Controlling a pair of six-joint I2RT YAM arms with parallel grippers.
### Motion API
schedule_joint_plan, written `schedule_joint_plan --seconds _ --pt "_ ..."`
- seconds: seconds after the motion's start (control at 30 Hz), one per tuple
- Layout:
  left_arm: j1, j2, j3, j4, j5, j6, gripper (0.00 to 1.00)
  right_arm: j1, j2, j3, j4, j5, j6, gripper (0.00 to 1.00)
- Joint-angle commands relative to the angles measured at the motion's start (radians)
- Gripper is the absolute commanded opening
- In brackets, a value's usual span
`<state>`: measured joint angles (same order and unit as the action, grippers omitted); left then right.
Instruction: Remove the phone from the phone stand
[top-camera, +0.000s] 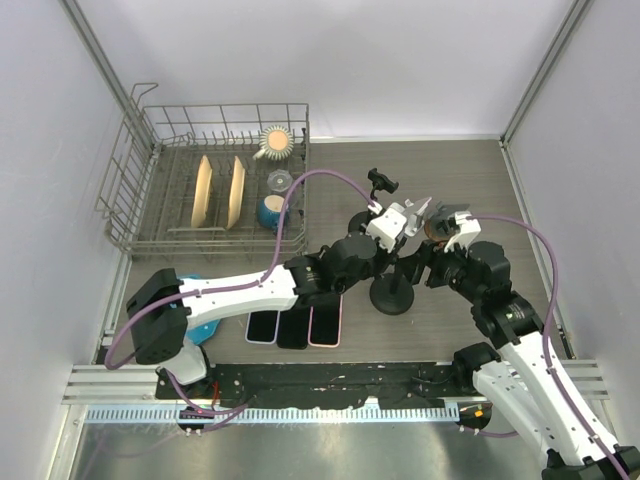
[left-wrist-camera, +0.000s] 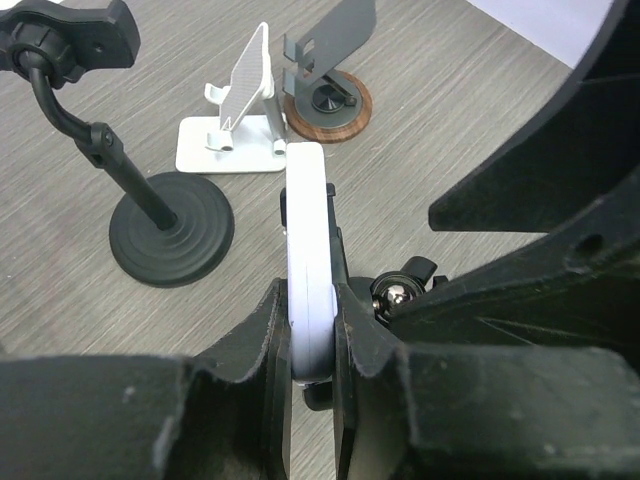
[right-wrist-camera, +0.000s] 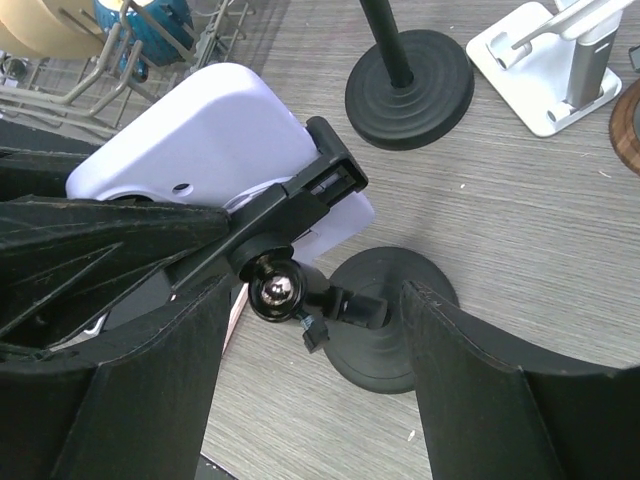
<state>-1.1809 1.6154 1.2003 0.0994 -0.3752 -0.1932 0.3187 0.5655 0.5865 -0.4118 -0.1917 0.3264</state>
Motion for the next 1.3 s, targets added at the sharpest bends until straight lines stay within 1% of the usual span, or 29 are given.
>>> schedule_joint_plan --seconds 0.0,0.07,0.3,0.5,0.6,0.63,0.73,0.83,1.03,1.27 --pt "0.006 -0.087 -0.004 0.054 0.074 0.020 0.00 -0.001 0.030 -0.010 0.088 -0.040 -0.027 0.73" --pt "0.010 -0.094 -0.010 0.054 0.088 0.029 0.00 -0.001 0.043 -0.023 0.106 -0.063 -0.027 0.72" --pt "0.029 -0.115 -0.033 0.059 0.125 0.029 0.00 0.017 0.073 -0.114 0.283 -0.143 0.002 0.67" --pt "0.030 -0.114 -0.036 0.060 0.133 0.025 0.00 0.046 0.091 -0.145 0.324 -0.166 -0.010 0.62" --pt "0.030 -0.112 -0.034 0.065 0.140 0.017 0.00 0.068 0.091 -0.154 0.326 -0.146 -0.018 0.57" --pt "0.030 -0.114 -0.034 0.068 0.144 0.014 0.00 0.074 0.093 -0.154 0.324 -0.138 -0.021 0.53" --pt "0.030 -0.109 -0.030 0.077 0.168 -0.003 0.00 0.095 0.105 -0.155 0.326 -0.124 -0.030 0.46" --pt "0.030 -0.106 -0.024 0.077 0.176 -0.009 0.00 0.131 0.117 -0.152 0.318 -0.111 -0.039 0.46" --pt "0.036 -0.117 -0.019 0.054 0.134 -0.012 0.00 0.192 0.112 -0.149 0.301 -0.035 -0.056 0.46" --pt "0.055 -0.132 -0.028 0.045 0.133 -0.023 0.00 0.226 0.132 -0.152 0.291 0.015 -0.058 0.45"
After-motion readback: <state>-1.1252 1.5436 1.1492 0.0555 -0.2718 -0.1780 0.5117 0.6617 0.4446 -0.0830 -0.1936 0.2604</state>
